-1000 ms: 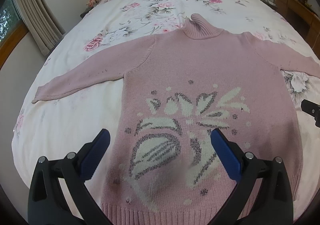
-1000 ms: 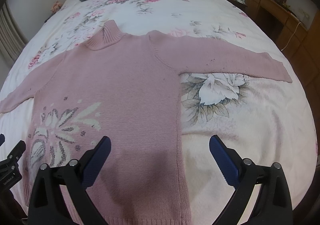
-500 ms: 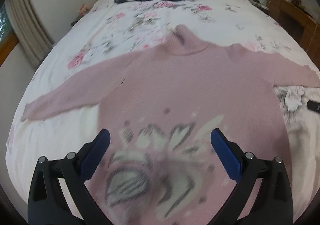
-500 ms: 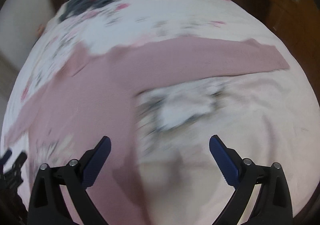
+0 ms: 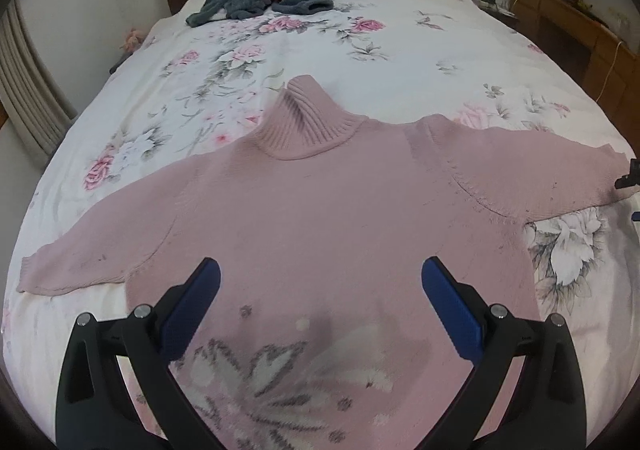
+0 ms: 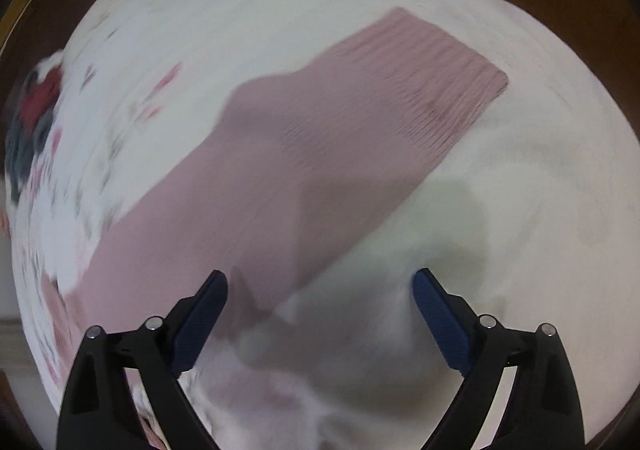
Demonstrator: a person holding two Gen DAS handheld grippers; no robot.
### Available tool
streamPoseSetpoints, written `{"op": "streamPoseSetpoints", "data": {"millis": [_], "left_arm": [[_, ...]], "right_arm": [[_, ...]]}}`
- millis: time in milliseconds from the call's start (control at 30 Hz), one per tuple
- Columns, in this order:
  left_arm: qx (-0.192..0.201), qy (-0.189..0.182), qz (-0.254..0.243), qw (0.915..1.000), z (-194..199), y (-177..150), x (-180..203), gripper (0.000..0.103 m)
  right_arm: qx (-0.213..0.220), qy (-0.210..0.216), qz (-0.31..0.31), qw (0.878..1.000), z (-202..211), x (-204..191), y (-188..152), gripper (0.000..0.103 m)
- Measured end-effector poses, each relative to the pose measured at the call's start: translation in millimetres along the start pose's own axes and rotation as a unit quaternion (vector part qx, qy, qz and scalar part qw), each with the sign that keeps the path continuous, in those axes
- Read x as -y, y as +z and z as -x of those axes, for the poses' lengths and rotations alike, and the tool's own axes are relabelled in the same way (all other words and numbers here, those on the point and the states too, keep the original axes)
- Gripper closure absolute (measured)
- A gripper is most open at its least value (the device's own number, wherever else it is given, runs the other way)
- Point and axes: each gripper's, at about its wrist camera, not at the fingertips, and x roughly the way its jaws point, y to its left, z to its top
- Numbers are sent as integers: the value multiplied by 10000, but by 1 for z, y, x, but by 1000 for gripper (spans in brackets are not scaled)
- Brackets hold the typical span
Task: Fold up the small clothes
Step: 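Grasp the pink sweater's sleeve cuff with the right gripper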
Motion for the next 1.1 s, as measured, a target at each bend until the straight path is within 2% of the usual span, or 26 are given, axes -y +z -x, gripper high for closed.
{"op": "streamPoseSetpoints", "data": {"millis": [200,267,300,333,367,433,533,667,767,900,1000,1100], "left_arm": [[-57,43,-39,10000,-12,3,6,3],[-82,55,3,10000,-15,4,4,3],[-93,62,25,9999,-17,5,4,3],[-103,64,40,9999,-18,5,3,3],[-117,70,59,9999,-19,5,1,3],[-127,80,84,9999,-20,5,-1,3],[-117,108,97,9998,-19,3,-6,3],[-139,124,142,9997,-17,-1,-16,3],[-168,158,185,9996,-16,-5,-25,3],[-239,171,334,9990,-15,-12,-38,3],[-301,175,432,9985,-16,-16,-46,3],[-349,180,483,9981,-18,-19,-52,3]], "right_arm": [[36,38,-64,10000,-7,10,20,10],[89,25,-112,9999,-7,8,23,16],[128,18,-139,9998,-7,4,24,24],[207,38,-144,9997,-5,3,26,39],[260,79,-133,9995,-4,3,27,47],[317,340,-108,9989,-4,7,36,77],[475,469,-61,9978,6,6,33,86],[758,716,126,9945,29,-2,19,88],[733,1281,175,9889,44,-11,2,89],[574,1945,558,9776,56,-54,-30,89],[418,2190,816,9714,57,-85,-51,89],[313,2253,1242,9658,56,-127,-73,89]]}}
